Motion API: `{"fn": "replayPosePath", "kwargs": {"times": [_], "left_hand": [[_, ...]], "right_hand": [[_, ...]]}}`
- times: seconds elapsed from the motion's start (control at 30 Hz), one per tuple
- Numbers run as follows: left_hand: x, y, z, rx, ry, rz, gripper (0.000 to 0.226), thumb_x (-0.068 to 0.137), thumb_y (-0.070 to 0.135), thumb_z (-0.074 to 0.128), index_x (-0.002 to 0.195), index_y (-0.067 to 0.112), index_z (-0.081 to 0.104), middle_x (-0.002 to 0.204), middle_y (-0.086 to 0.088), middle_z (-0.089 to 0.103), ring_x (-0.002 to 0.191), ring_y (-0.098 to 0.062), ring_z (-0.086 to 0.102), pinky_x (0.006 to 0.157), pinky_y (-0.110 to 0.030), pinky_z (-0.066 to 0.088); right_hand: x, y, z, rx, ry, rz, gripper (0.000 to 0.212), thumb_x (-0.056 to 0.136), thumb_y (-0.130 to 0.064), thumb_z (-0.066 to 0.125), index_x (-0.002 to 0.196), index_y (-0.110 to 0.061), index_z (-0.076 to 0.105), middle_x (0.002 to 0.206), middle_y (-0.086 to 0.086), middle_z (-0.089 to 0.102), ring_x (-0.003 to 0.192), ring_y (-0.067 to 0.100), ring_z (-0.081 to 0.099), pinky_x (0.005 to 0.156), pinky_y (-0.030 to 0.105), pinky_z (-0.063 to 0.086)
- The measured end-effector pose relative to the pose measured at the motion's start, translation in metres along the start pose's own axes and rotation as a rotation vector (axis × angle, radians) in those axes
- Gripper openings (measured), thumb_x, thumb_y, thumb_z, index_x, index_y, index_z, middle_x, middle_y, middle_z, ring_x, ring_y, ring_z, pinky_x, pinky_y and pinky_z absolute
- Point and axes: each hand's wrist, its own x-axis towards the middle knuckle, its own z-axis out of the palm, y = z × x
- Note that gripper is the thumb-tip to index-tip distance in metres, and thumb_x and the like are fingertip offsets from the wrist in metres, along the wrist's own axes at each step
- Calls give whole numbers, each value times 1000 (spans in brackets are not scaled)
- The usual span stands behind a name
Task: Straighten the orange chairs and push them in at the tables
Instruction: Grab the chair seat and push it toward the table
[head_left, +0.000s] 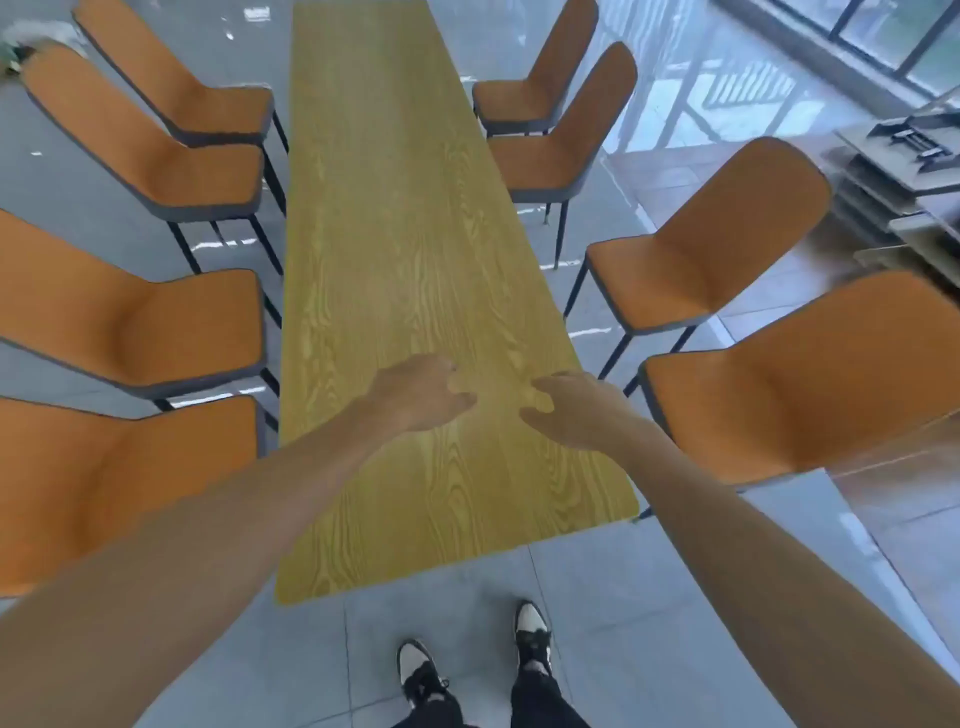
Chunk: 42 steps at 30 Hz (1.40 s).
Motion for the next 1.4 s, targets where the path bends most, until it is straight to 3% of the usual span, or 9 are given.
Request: {"fn": "replayPosePath", "kwargs": {"times": [0.2,0.33,0.47,0.53,0.63,0.9,1.1,1.27,1.4], "left_hand": [[12,39,76,-3,-205,41,73,94,60,55,155,22,39,156,-2,44,135,-23,49,95,-32,38],[24,80,123,41,-315,79,69,93,59,57,151,24,46,149,-3,51,122,-26,59,93,-35,45],[37,127,163,126,-449,115,59,92,59,58,137,20,57,139,-3,58,123,-26,58,89,-35,44],[48,160,182,159,-506,152,43,93,56,57,120,23,58,121,-1,58,121,-23,59,92,-36,45],[66,215,205,158,-513,180,55,94,56,56,133,17,59,136,0,60,121,-22,58,95,-37,48],[115,367,240,247,-491,301,71,92,62,55,150,23,45,156,0,43,140,-24,44,111,-39,39],[161,476,249,356,-427,463,46,94,50,56,126,17,61,127,-4,63,118,-28,59,97,-40,49],[226,567,262,404,-415,517,55,95,53,52,139,20,54,140,-1,59,126,-26,56,98,-40,45],[296,637,271,267,-467,456,60,95,52,52,145,19,50,146,-2,55,130,-26,53,104,-42,45]], "right_hand": [[-33,56,60,23,-125,105,60,96,-58,41,146,-26,44,144,4,50,130,29,46,104,45,39],[-56,106,91,62,-218,161,58,96,-56,43,145,-25,44,145,5,49,131,31,45,106,48,39],[-77,160,114,88,-273,210,54,97,-53,43,141,-22,48,140,5,51,128,31,46,104,48,41],[-89,195,120,121,-292,247,57,97,-53,43,146,-23,44,144,5,48,133,32,42,106,48,39],[-104,249,122,170,-289,284,57,98,-51,43,147,-24,43,147,5,46,137,29,38,107,45,37],[-137,393,88,248,-272,359,54,100,-49,42,148,-24,41,147,1,47,134,24,43,104,40,40],[-136,502,41,244,-200,403,53,102,-46,42,148,-22,42,152,0,43,138,24,40,106,40,37],[-103,601,-13,207,-168,371,45,101,-43,43,139,-20,51,142,3,51,128,26,47,103,44,42],[-55,686,-62,133,-178,349,38,100,-39,44,124,-15,60,126,5,59,115,27,53,96,44,47]]}}
